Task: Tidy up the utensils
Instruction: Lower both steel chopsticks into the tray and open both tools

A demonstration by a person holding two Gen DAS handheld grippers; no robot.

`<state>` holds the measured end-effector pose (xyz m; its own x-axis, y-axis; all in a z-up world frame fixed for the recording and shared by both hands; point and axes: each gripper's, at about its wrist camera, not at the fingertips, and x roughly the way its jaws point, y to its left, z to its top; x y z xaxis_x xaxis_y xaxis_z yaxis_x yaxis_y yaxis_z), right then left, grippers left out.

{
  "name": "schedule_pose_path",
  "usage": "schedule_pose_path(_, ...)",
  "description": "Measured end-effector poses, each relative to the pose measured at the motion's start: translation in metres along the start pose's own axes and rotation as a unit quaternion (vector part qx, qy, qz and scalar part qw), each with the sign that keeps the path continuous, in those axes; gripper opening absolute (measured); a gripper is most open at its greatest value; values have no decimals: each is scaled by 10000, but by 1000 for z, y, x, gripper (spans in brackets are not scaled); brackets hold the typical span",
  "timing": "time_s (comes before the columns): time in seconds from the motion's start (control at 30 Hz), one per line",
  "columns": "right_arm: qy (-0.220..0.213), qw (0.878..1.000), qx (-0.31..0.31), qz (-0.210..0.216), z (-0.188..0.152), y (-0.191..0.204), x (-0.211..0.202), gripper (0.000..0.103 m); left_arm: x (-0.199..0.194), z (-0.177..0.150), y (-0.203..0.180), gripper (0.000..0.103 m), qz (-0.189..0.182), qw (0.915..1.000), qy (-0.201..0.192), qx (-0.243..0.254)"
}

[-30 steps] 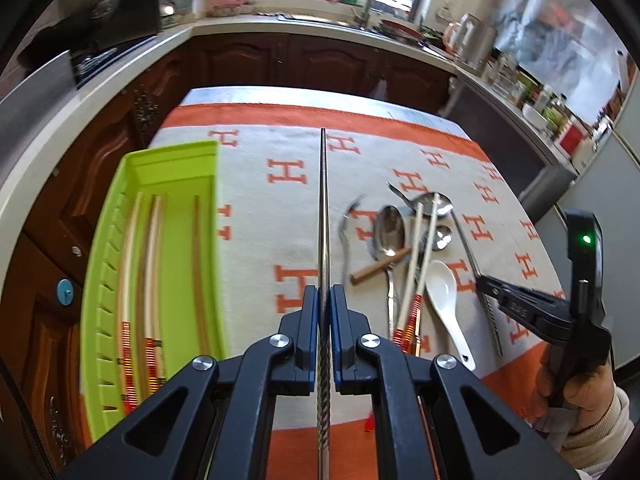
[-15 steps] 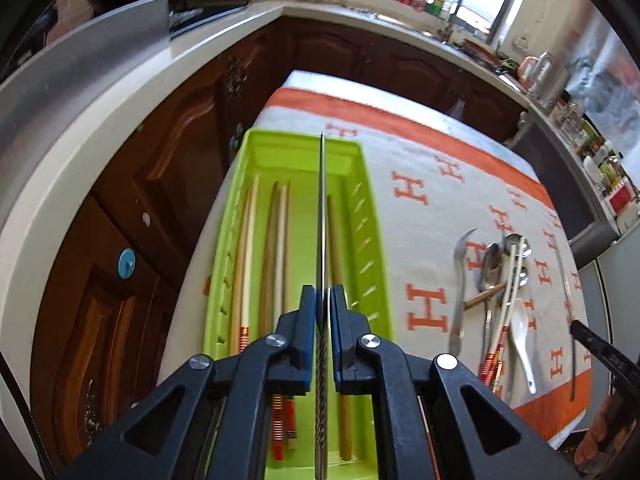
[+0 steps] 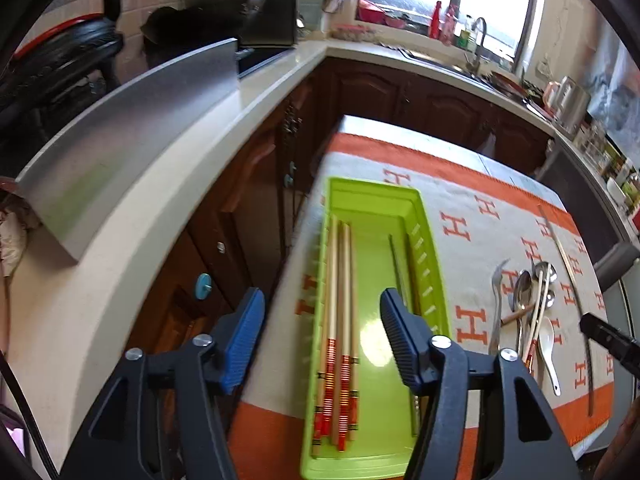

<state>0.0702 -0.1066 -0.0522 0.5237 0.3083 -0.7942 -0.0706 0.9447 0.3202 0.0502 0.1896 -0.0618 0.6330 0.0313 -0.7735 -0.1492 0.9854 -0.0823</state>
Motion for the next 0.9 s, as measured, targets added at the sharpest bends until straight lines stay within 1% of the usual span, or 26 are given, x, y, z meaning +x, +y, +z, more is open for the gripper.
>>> schedule_pose_path(0.1,273,9994,-79,203,5,34,22,5,-6,3,14,64,163,9997,-44,-156)
schedule_pose_path(0.2,540,9979,-125,343,9,67,47,5,-6,3,29,64,211,9993,-1,-313)
schedule_pose_path(0.43,791,9956,-84,489,18,116,88,6,-1,0,42,64,297,9984,116,-470)
schedule_pose_path(0.53,973,9933,27,622,25,121,104,7,3,0,42,64,311,9982,141,-486)
schedule_pose_path(0.63,995,9929,35,651,28,122,114,11,6,-2,42,64,303,9982,170,-489)
schedule_pose_path(0.77,963,9933,-18,642,25,118,113,12,9,-3,39,65,321,9981,224,-483)
schedule_pose_path(0.9,900,9944,-47,553,20,106,103,12,11,-6,34,65,306,9980,305,-467)
